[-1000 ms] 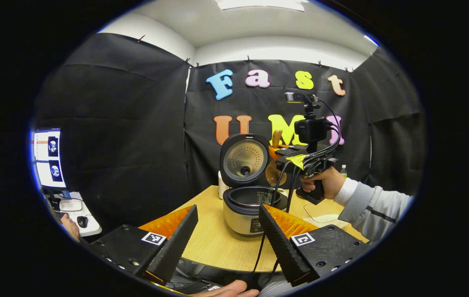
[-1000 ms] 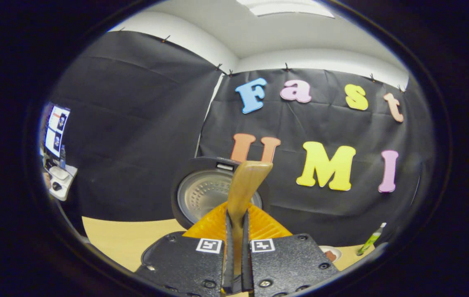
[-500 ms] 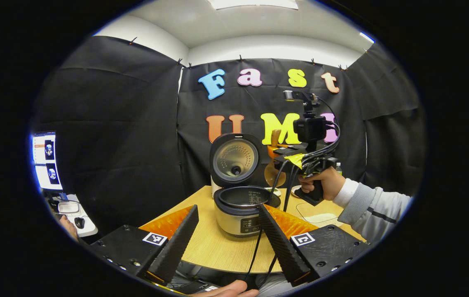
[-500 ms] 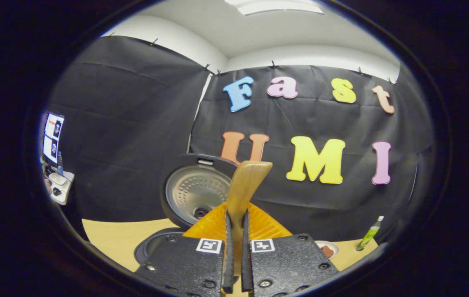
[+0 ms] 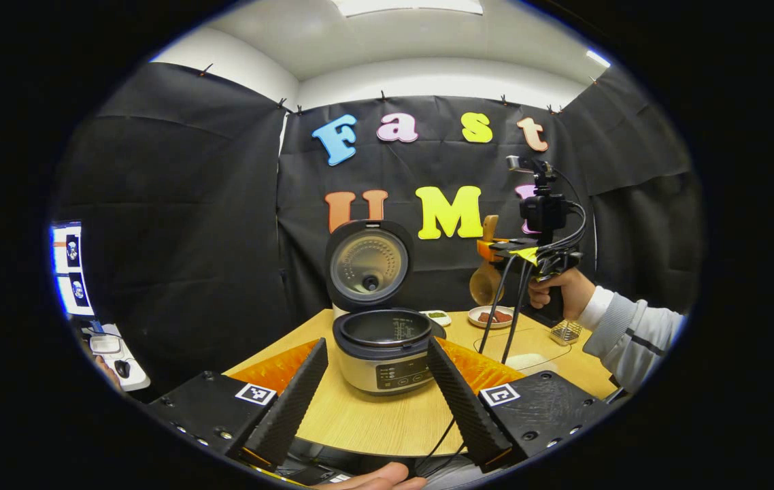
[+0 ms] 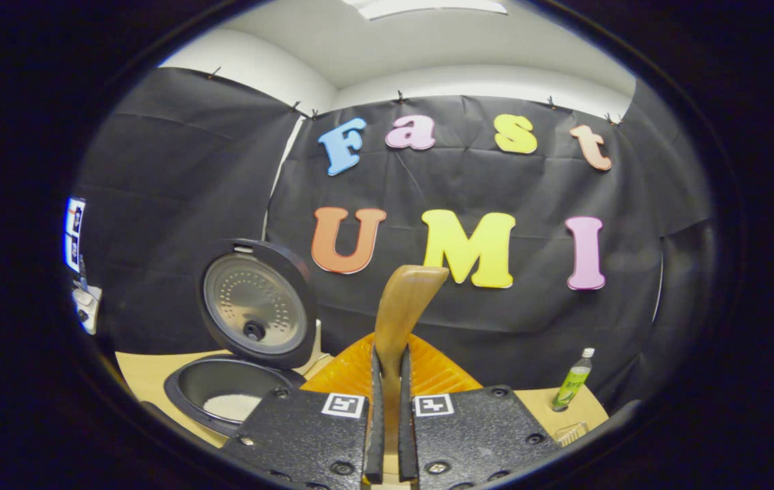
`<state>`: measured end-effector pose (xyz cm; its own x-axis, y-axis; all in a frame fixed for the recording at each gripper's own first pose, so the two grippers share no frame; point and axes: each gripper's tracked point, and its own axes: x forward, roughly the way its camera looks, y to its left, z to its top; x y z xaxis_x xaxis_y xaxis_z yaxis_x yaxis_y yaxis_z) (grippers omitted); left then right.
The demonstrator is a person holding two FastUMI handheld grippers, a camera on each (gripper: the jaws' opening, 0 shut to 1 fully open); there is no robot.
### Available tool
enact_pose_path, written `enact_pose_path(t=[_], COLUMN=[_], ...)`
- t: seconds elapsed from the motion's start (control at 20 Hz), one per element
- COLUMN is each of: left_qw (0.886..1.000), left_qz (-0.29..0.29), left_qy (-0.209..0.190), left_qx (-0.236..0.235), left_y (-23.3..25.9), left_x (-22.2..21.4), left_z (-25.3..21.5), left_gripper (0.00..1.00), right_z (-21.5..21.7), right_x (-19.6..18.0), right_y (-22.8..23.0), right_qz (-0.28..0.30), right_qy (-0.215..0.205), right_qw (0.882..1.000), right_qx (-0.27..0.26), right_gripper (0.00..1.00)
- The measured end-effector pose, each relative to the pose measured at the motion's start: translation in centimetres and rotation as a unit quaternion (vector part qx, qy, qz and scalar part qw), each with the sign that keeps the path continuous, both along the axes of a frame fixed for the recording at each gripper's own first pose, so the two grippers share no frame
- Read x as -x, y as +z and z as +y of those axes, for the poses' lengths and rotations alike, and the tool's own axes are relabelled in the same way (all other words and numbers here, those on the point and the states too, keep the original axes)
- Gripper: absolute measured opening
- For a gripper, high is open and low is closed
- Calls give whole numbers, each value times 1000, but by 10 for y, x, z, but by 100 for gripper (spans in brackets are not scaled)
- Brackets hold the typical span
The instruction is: Close the left gripper, press the button to open the rice cooker; take a wooden spoon from the chopstick holder with the right hand, scoop a spoonful of rice and pour it into the rice cooker, then put the wooden spoon back into the chopstick holder.
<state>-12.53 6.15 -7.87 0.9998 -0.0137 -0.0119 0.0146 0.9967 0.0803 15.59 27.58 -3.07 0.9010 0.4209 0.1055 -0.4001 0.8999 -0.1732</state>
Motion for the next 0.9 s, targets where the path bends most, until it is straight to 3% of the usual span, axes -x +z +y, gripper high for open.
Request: enact_pose_path(t=[0.7,0.9], left_qw=[999,999], left_qz=[-6,-2], left_qy=[-27,-40], left_qx=[19,13], left_y=[-9,-17], left_x=[-35,-42], left_z=[-41,-55], left_gripper=[94,94], right_z=[-210,-247], right_x=[-59,-67], right_y=[-30,-42], right_qz=[39,44], right_qy=[-135,-159], right_qw=[990,986], right_qx=[-20,-23], right_gripper=[14,14])
